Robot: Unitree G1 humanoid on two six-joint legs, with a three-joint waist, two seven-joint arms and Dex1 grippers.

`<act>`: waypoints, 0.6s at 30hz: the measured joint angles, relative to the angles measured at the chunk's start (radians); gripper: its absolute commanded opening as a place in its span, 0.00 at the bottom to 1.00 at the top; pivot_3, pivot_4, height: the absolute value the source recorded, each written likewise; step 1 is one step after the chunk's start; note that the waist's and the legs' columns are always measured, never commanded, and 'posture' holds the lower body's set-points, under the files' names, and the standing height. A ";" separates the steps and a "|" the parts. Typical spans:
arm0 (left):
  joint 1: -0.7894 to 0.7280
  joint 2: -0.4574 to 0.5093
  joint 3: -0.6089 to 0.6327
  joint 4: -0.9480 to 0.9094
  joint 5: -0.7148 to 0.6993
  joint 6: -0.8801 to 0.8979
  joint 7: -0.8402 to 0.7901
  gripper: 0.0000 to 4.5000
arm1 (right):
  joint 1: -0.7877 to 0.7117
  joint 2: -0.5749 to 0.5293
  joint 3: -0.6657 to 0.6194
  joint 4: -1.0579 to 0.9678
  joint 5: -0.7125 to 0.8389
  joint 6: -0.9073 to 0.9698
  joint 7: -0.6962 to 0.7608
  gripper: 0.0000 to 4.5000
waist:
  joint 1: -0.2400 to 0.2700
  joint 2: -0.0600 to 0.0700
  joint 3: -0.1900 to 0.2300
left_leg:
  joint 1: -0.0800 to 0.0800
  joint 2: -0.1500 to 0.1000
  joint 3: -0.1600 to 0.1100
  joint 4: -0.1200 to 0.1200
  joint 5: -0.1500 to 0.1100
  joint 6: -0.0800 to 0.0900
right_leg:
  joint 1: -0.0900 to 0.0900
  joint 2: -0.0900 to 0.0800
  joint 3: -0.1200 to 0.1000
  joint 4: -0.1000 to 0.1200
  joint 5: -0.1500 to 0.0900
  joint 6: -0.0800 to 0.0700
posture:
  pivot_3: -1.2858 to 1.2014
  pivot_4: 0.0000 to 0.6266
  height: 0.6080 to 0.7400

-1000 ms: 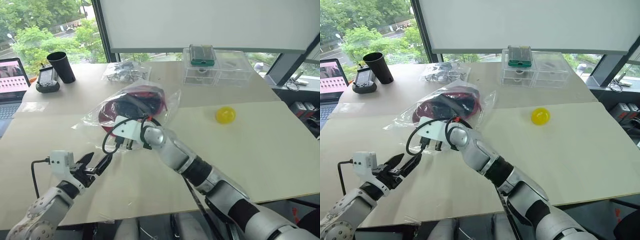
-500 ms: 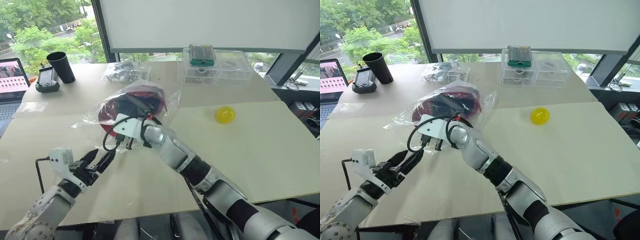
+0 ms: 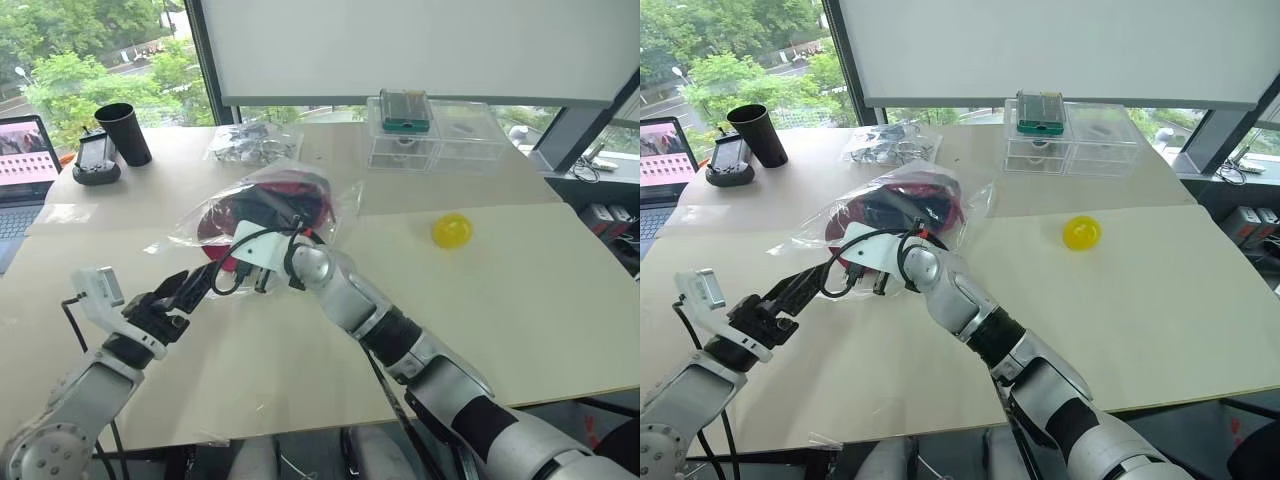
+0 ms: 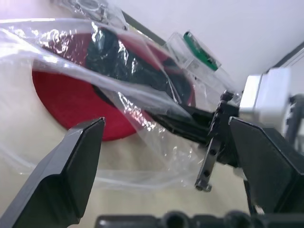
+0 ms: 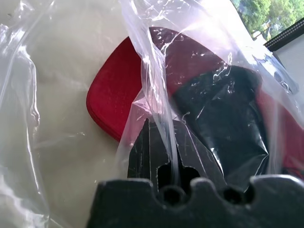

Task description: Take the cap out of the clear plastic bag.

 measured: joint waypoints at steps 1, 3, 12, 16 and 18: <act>-0.018 0.000 -0.003 0.018 -0.026 0.001 0.031 1.00 | 0.000 0.002 0.000 0.001 0.000 0.000 0.000 0.03 | 0.001 0.000 0.000 | 0.000 0.000 0.000 0.000 0.000 0.000 | 0.000 0.000 0.000 0.000 0.000 0.000 | 0.52 0.24 1.00; -0.048 -0.001 -0.021 0.059 -0.032 0.003 0.069 1.00 | 0.000 0.003 -0.003 0.001 0.000 0.000 0.000 0.03 | 0.001 0.000 0.000 | 0.000 0.000 0.000 0.000 0.000 0.000 | 0.000 0.000 0.000 0.000 0.000 0.000 | 0.52 0.24 1.00; -0.171 -0.108 -0.090 0.295 0.028 -0.012 0.090 1.00 | -0.032 0.007 -0.067 0.001 -0.002 -0.001 -0.034 0.03 | 0.001 0.000 0.000 | 0.000 0.000 0.000 0.000 0.000 0.000 | 0.000 0.000 0.000 0.000 0.001 -0.002 | 0.52 0.24 1.00; -0.260 -0.199 -0.110 0.380 0.078 -0.056 0.071 1.00 | -0.066 0.000 -0.115 -0.026 -0.009 -0.002 -0.074 0.03 | 0.006 -0.001 0.000 | -0.001 -0.001 0.000 0.000 0.000 0.000 | 0.000 0.000 0.000 -0.001 0.001 -0.002 | 0.52 0.24 1.00; -0.301 -0.236 -0.124 0.419 0.104 -0.069 0.069 1.00 | -0.073 0.002 -0.134 -0.055 -0.009 -0.004 -0.082 0.03 | 0.007 -0.001 0.000 | -0.002 -0.001 -0.001 0.000 0.000 0.000 | 0.000 0.000 0.000 -0.001 0.003 -0.004 | 0.52 0.24 1.00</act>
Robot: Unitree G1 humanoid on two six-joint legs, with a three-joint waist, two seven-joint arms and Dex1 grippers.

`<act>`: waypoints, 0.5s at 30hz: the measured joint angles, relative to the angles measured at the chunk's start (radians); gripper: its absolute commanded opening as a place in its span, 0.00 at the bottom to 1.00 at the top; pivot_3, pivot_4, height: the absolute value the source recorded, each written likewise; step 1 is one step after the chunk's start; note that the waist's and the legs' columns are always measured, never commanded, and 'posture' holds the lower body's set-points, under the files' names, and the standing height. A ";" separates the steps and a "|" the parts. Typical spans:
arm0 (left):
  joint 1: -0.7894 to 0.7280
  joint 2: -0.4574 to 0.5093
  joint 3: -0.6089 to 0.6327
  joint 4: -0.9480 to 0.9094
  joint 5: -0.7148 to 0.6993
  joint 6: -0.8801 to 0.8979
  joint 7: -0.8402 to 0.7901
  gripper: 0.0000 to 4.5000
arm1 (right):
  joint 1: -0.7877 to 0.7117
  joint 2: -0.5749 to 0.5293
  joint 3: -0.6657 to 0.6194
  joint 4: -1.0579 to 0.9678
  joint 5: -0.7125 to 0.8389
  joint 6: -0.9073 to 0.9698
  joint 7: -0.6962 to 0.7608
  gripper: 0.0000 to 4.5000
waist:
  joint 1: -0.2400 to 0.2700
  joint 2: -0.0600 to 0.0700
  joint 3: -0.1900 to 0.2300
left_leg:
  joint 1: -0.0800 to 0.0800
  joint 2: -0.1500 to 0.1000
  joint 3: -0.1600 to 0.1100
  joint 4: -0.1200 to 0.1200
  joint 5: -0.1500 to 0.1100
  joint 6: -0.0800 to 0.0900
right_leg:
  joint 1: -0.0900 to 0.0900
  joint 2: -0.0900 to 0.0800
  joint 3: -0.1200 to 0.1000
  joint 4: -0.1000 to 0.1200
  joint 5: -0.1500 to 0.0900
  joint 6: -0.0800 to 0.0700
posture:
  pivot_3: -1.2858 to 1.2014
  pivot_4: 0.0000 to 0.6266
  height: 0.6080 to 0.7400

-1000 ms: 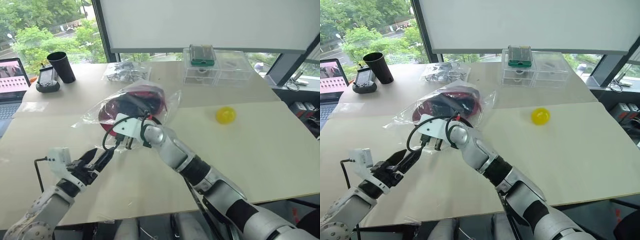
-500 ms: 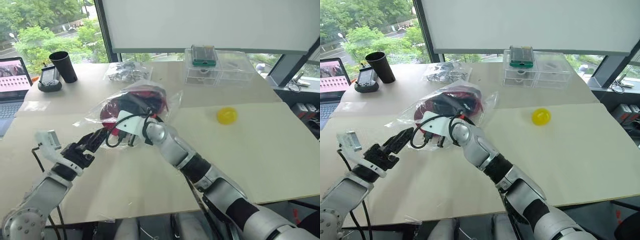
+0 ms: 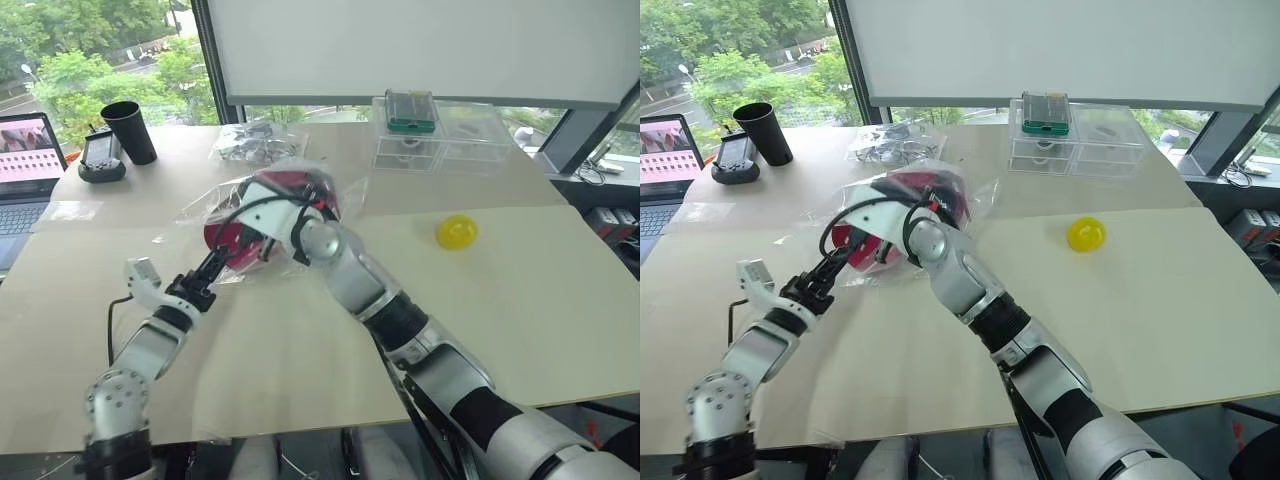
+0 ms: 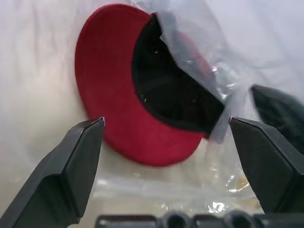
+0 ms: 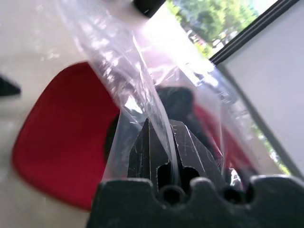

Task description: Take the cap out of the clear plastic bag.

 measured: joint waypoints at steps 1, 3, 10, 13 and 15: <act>-0.024 -0.021 -0.001 0.023 0.011 -0.004 -0.002 1.00 | -0.001 -0.002 -0.003 -0.008 0.000 -0.004 -0.004 0.03 | 0.000 0.000 0.000 | 0.000 0.000 0.000 0.000 0.000 0.000 | 0.000 0.000 0.000 0.000 0.000 -0.001 | 0.52 0.24 1.00; -0.061 -0.053 -0.001 0.070 0.025 -0.012 -0.002 1.00 | -0.001 -0.006 -0.006 -0.014 -0.001 -0.010 -0.008 0.03 | -0.001 0.000 0.000 | 0.000 0.000 0.000 0.000 0.000 0.000 | 0.000 0.000 0.000 0.000 0.001 -0.001 | 0.52 0.24 1.00; -0.159 -0.113 0.013 0.199 0.064 -0.023 0.022 1.00 | -0.001 -0.008 -0.009 -0.030 -0.005 -0.018 -0.021 0.03 | -0.004 0.000 0.000 | 0.000 0.000 0.000 0.000 0.000 0.000 | 0.000 0.000 0.000 0.000 0.001 -0.001 | 0.52 0.24 1.00; -0.163 -0.123 0.032 0.182 0.056 -0.015 0.074 1.00 | -0.001 -0.009 -0.010 -0.030 -0.009 -0.018 -0.028 0.03 | -0.005 0.000 0.000 | 0.000 0.000 0.000 0.000 0.000 0.000 | 0.000 0.000 0.000 0.000 0.001 0.000 | 0.52 0.24 1.00; -0.163 -0.120 0.057 0.142 0.026 0.004 0.177 1.00 | 0.000 -0.010 -0.012 -0.030 -0.009 -0.018 -0.032 0.03 | -0.006 -0.001 0.000 | 0.000 0.000 0.000 0.000 0.000 0.000 | 0.000 0.000 0.000 0.000 0.001 0.000 | 0.52 0.24 1.00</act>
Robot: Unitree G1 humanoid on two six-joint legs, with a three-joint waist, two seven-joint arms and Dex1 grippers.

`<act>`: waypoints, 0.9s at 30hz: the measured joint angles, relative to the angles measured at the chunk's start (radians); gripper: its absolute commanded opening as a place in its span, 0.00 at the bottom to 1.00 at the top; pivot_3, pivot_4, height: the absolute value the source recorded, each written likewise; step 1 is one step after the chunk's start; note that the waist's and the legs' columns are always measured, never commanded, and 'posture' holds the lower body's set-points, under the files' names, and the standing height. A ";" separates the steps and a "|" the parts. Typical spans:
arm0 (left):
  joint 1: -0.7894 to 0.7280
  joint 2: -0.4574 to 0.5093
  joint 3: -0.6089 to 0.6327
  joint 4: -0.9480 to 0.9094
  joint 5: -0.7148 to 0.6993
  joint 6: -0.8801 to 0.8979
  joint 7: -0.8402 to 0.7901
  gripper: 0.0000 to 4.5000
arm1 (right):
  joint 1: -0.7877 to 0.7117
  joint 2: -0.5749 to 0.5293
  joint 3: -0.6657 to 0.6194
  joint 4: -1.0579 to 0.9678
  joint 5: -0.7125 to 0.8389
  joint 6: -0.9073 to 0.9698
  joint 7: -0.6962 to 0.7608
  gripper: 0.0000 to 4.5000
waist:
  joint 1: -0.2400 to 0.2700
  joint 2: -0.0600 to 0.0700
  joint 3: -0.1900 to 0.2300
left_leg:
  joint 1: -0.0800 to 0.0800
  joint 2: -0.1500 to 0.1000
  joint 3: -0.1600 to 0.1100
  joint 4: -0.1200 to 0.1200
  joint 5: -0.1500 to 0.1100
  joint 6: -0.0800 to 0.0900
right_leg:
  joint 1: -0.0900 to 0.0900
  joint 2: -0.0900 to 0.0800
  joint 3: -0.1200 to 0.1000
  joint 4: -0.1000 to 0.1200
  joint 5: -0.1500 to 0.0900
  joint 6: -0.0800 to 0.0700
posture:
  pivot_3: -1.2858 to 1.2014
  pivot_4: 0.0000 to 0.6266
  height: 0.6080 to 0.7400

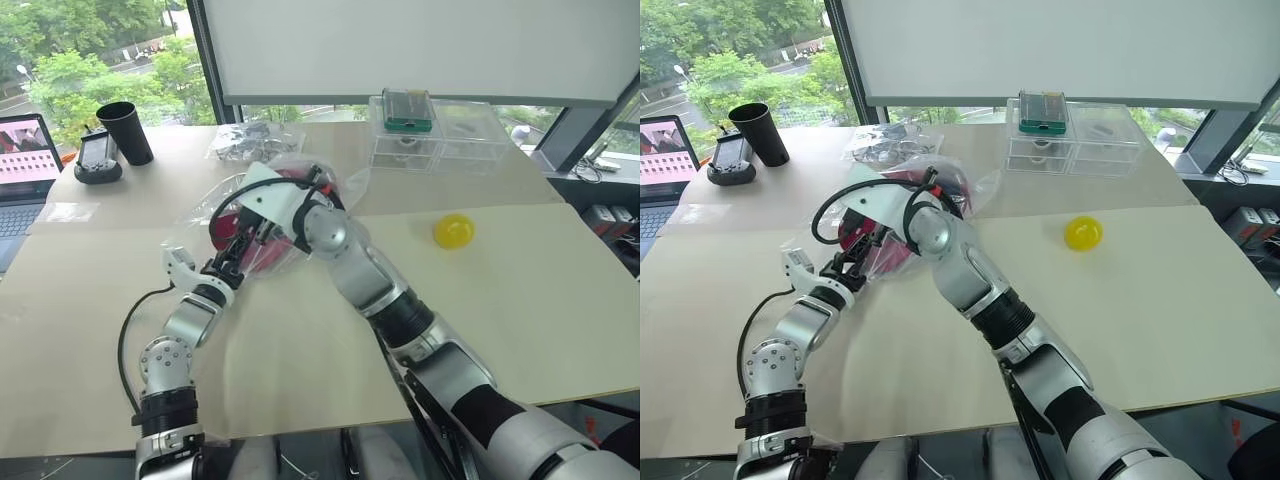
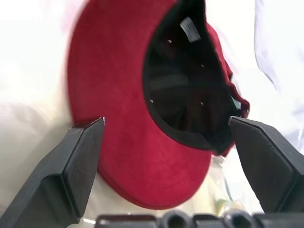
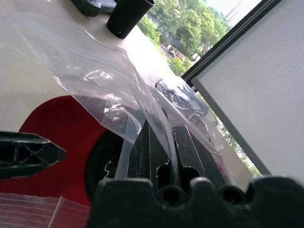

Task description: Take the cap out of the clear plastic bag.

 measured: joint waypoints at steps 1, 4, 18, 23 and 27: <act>-0.001 0.004 0.012 -0.024 -0.010 0.004 0.050 1.00 | 0.000 -0.001 -0.002 0.000 0.000 0.000 -0.001 0.03 | 0.000 0.000 0.000 | 0.000 0.000 0.000 0.000 0.000 0.000 | 0.000 0.000 0.000 0.000 0.000 0.000 | 0.52 0.24 1.00; -0.012 0.019 0.042 -0.106 -0.050 0.017 0.214 1.00 | 0.000 -0.004 -0.008 0.000 0.000 0.000 -0.002 0.03 | 0.003 0.000 0.000 | 0.000 0.000 0.000 0.000 0.000 0.000 | 0.000 0.000 0.000 0.000 0.000 0.000 | 0.52 0.24 1.00; -0.038 -0.002 -0.002 -0.021 -0.040 0.032 0.210 1.00 | 0.000 0.002 -0.019 0.000 0.000 0.000 -0.002 0.03 | 0.006 0.000 0.000 | 0.000 -0.002 0.000 0.000 0.000 0.000 | 0.000 -0.001 -0.001 0.000 0.001 0.000 | 0.52 0.24 1.00; -0.116 -0.026 -0.017 0.044 0.040 0.016 0.213 1.00 | 0.000 0.001 -0.025 0.000 0.000 0.004 -0.002 0.03 | 0.011 0.000 0.000 | 0.001 -0.002 0.000 0.000 0.000 0.000 | 0.002 -0.001 0.000 -0.001 -0.001 0.002 | 0.52 0.24 1.00; -0.170 -0.060 -0.033 0.097 0.093 0.011 0.186 1.00 | 0.008 -0.002 -0.024 -0.001 0.000 0.005 0.000 0.03 | 0.023 0.000 0.000 | 0.000 -0.002 0.000 0.000 0.000 0.000 | 0.002 -0.001 -0.001 -0.002 0.000 0.001 | 0.52 0.24 1.00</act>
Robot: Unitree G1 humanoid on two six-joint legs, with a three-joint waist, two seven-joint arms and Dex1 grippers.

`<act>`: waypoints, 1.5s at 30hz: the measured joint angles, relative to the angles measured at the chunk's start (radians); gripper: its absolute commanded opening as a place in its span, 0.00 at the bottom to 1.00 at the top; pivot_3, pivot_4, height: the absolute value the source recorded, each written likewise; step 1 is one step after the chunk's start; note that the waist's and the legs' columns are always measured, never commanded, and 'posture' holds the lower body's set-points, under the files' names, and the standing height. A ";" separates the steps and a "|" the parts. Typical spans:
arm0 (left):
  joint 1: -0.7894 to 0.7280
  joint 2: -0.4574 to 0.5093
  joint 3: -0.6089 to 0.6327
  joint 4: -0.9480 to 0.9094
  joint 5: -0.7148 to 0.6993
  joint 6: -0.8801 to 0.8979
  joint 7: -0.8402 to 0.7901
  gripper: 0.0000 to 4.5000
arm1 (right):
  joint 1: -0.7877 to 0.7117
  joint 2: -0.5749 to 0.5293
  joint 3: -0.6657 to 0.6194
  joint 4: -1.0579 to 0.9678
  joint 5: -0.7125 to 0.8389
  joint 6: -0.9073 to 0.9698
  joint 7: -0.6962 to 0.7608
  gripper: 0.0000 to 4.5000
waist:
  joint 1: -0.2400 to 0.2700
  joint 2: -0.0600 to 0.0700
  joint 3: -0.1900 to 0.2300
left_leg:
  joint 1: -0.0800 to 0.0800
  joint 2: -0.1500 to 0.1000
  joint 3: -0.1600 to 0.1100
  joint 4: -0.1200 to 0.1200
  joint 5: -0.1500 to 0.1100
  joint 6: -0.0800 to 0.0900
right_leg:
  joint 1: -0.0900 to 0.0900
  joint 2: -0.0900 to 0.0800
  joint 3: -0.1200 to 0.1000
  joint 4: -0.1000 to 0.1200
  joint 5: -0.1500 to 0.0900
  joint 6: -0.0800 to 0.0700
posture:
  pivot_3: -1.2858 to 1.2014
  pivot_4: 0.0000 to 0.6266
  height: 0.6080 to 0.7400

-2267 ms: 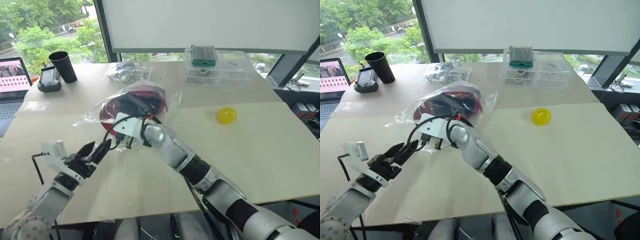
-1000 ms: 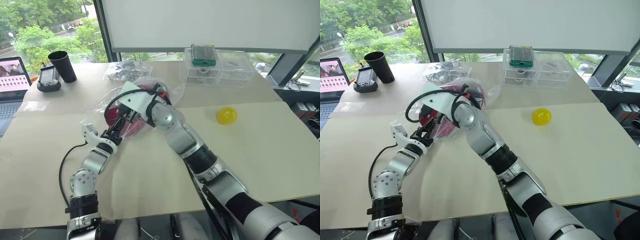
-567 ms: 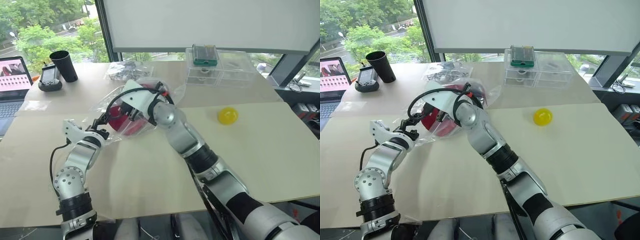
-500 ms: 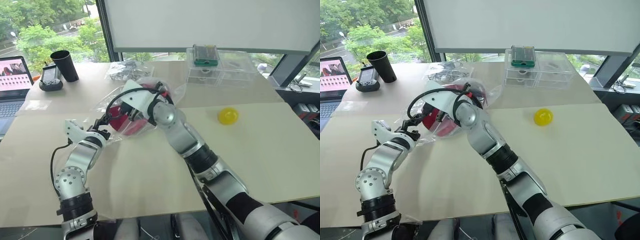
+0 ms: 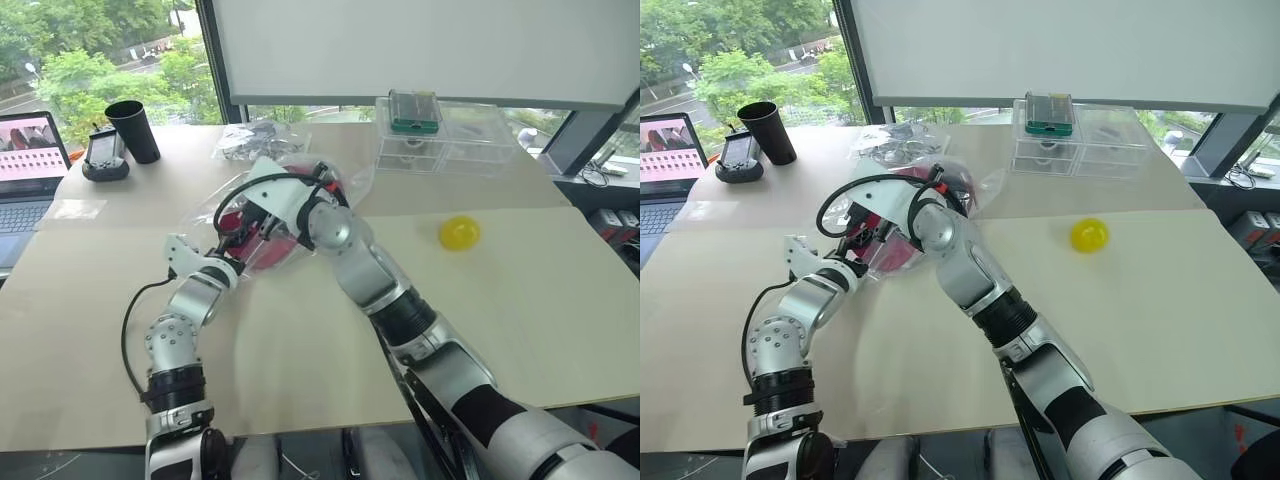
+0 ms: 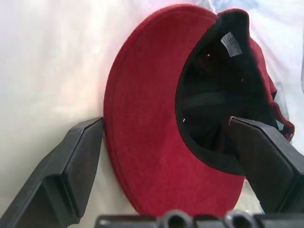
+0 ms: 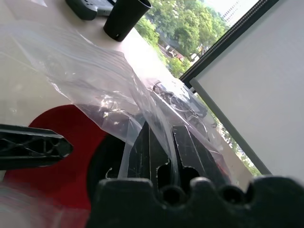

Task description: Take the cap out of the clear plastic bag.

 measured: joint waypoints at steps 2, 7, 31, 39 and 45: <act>-0.017 -0.016 -0.007 0.023 0.018 0.002 -0.024 1.00 | 0.007 0.000 0.002 -0.001 0.000 0.000 0.003 0.03 | 0.003 0.000 0.000 | 0.000 0.000 0.000 0.000 0.000 0.000 | 0.000 0.000 0.000 0.000 0.000 0.000 | 0.52 0.24 1.00; -0.025 -0.040 -0.009 0.035 0.021 0.025 -0.059 0.94 | 0.010 -0.002 0.004 -0.008 -0.001 0.004 0.014 0.01 | 0.003 0.000 0.000 | -0.001 0.000 0.000 0.000 0.000 0.000 | -0.001 0.000 0.000 0.000 0.000 0.000 | 0.52 0.24 1.00; 0.001 -0.071 0.048 -0.014 0.014 0.054 -0.060 0.01 | 0.031 -0.003 0.015 -0.020 -0.005 0.015 0.035 0.00 | 0.000 0.000 0.000 | -0.001 0.000 0.000 0.000 0.000 0.000 | -0.001 0.000 0.000 0.000 0.000 0.000 | 0.52 0.24 1.00; -0.006 -0.063 0.048 0.025 0.024 0.053 -0.096 0.15 | 0.031 -0.003 0.017 -0.021 -0.012 0.015 0.035 0.00 | 0.000 0.000 0.000 | -0.001 0.000 0.000 0.000 0.000 0.000 | -0.001 0.000 0.000 0.000 0.000 0.000 | 0.52 0.24 1.00; -0.006 -0.060 0.042 0.038 0.051 0.052 -0.148 0.62 | 0.031 -0.004 0.017 -0.021 -0.013 0.015 0.035 0.00 | 0.001 0.000 0.000 | -0.001 0.000 0.000 0.000 0.000 0.000 | -0.001 0.000 0.000 0.000 0.000 0.000 | 0.52 0.24 1.00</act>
